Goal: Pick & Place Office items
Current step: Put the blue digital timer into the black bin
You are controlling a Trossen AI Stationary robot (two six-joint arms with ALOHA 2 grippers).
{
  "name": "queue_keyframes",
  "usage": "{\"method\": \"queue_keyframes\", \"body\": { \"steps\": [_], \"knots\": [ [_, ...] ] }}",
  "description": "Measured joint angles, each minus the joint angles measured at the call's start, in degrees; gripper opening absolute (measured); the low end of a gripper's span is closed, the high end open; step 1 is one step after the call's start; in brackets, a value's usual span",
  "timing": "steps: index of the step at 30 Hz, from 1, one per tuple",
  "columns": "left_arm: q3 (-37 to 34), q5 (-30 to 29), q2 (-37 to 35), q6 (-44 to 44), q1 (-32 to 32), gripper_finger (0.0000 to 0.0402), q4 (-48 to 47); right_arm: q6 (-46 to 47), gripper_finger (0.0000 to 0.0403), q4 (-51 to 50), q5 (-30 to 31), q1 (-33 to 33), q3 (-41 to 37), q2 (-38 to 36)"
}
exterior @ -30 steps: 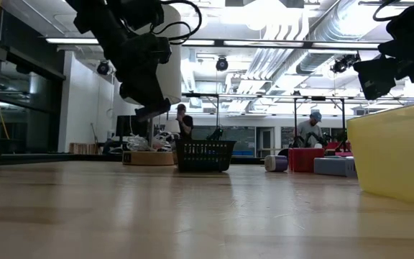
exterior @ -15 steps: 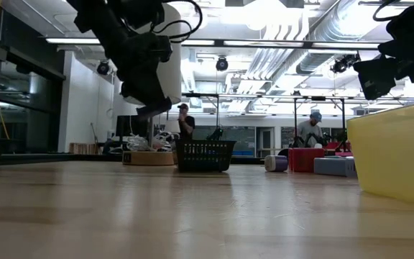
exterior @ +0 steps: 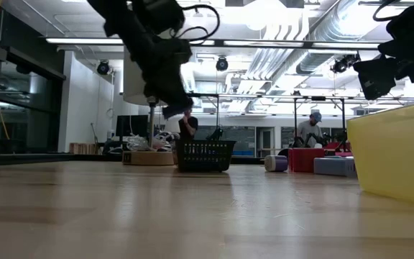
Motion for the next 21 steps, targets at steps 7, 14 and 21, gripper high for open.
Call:
{"method": "queue_keyframes", "body": {
  "steps": [7,14,21],
  "knots": [
    [6.76,1.38,6.10,2.79,1.57,0.0153,-0.40,0.00,0.0190,0.00,0.00,0.00,0.00,0.00],
    [14.77,2.07,13.38,4.61,2.09,0.0153,-2.22,0.00,0.0190,0.00,0.00,0.00,0.00,-0.02],
    [22.26,2.70,18.99,5.80,2.09,0.0153,-6.01,0.00,0.0190,-0.09,-0.02,0.00,0.00,-0.01]
  ]
}}
